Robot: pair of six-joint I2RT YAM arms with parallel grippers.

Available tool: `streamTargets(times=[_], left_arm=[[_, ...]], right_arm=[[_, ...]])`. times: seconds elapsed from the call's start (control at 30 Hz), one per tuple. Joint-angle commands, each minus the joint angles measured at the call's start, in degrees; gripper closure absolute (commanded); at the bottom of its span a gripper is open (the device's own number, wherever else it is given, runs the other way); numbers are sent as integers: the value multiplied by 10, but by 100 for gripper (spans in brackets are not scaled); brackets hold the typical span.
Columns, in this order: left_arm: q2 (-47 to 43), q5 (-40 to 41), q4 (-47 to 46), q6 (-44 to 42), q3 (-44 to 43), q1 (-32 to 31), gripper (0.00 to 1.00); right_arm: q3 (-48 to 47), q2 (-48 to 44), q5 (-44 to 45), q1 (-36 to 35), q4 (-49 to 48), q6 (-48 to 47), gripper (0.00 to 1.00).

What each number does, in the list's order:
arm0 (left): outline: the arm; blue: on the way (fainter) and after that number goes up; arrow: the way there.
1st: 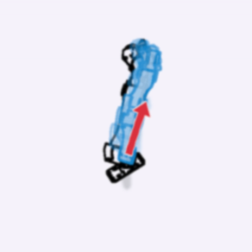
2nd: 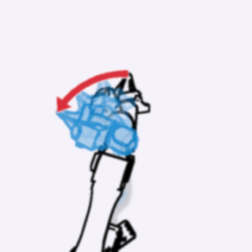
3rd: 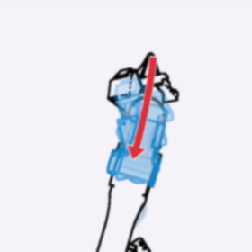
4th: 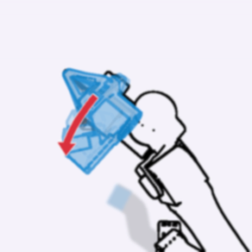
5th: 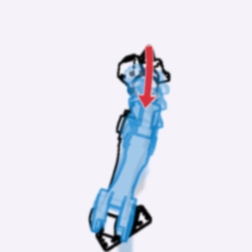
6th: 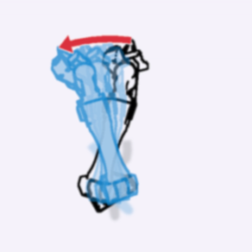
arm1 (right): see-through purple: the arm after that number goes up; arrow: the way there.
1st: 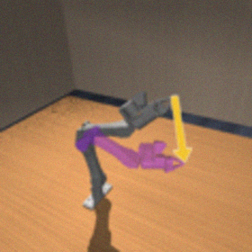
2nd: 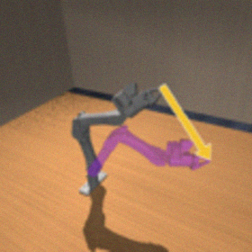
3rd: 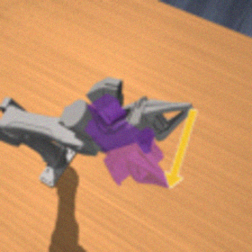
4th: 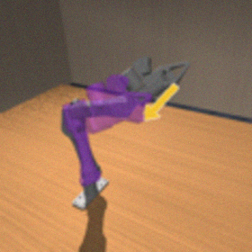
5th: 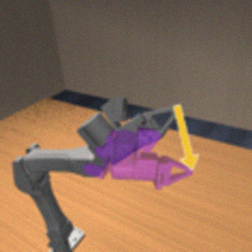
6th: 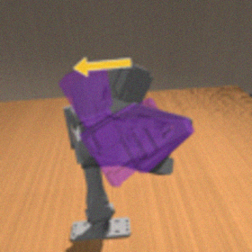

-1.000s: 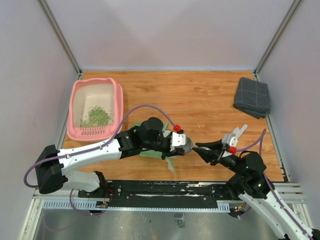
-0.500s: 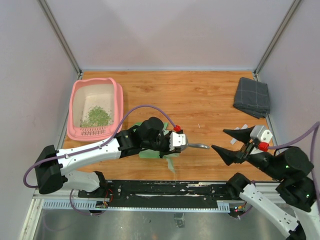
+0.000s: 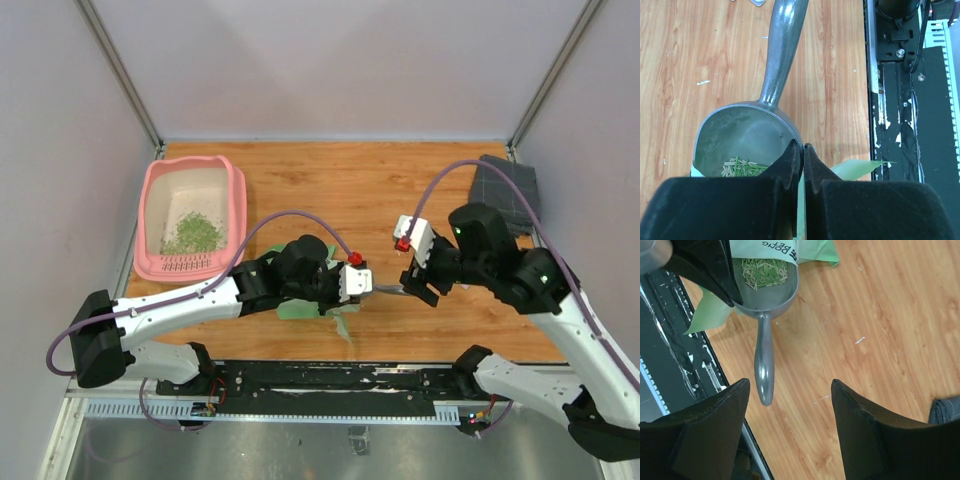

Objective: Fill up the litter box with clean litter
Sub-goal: Adjust the spatula.

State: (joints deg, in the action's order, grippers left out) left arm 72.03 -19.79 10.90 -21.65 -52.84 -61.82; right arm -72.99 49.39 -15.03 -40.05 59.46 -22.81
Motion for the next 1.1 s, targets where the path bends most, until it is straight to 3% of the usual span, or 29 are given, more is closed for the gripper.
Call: streamTargets(times=[0.0,0.63,1.07], left_arm=[[-16,7,-17,-27,-25,-8,100],[-17,5,-34,-31,-22,-11,100],[-41,2,-58,-26,-7,-11,100]], right_arm=[[-34,55,-17,-9,51,6,33],[29,145,1,-56,-25,55,37],[62,171,-2,-63,-67,67,46]])
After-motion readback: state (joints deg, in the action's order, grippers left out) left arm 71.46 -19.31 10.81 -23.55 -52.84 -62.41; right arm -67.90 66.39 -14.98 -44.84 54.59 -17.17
